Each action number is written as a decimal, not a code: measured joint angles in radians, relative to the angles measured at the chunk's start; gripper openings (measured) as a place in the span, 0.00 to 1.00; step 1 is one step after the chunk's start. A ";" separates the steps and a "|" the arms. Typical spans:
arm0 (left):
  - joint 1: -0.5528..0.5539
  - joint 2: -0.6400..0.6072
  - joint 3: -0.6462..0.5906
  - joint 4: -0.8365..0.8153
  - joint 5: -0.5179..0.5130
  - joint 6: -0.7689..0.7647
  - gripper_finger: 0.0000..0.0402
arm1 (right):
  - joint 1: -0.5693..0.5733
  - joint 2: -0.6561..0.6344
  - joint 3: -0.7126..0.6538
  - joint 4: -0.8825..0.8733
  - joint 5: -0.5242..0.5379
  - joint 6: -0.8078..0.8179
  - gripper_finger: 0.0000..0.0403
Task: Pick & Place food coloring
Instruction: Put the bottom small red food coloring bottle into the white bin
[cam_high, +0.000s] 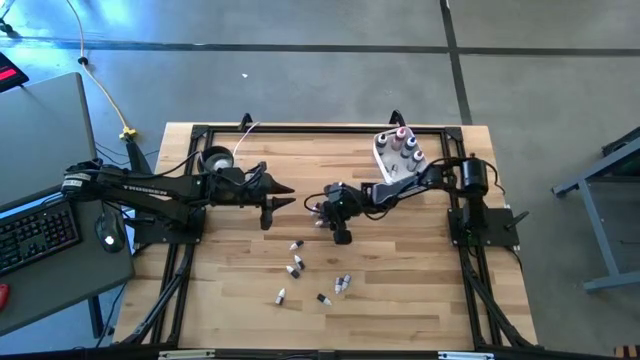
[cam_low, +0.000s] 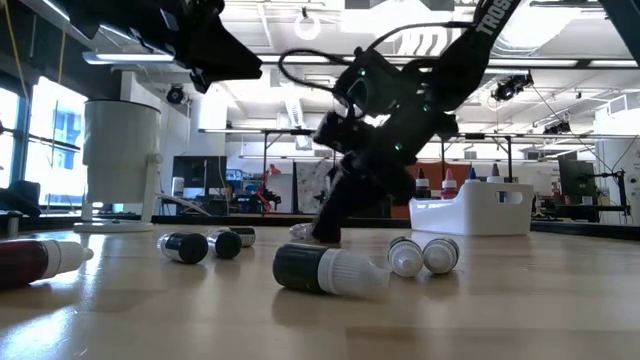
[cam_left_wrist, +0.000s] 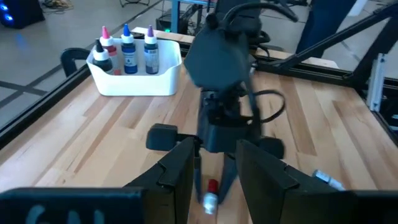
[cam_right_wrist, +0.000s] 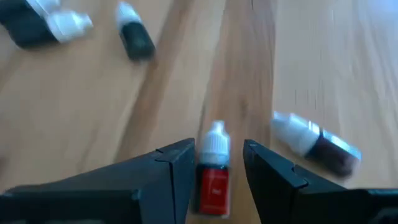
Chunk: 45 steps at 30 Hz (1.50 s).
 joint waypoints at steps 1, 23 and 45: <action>0.000 0.000 0.000 0.000 0.000 0.000 0.29 | -0.001 0.000 -0.001 -0.024 0.012 -0.001 0.32; 0.000 0.000 0.000 0.000 0.000 0.001 0.29 | -0.001 -0.140 -0.003 -0.109 0.199 0.241 0.19; 0.000 0.000 0.000 0.000 0.008 -0.025 0.29 | -0.277 -0.626 -0.002 -0.843 0.624 0.369 0.12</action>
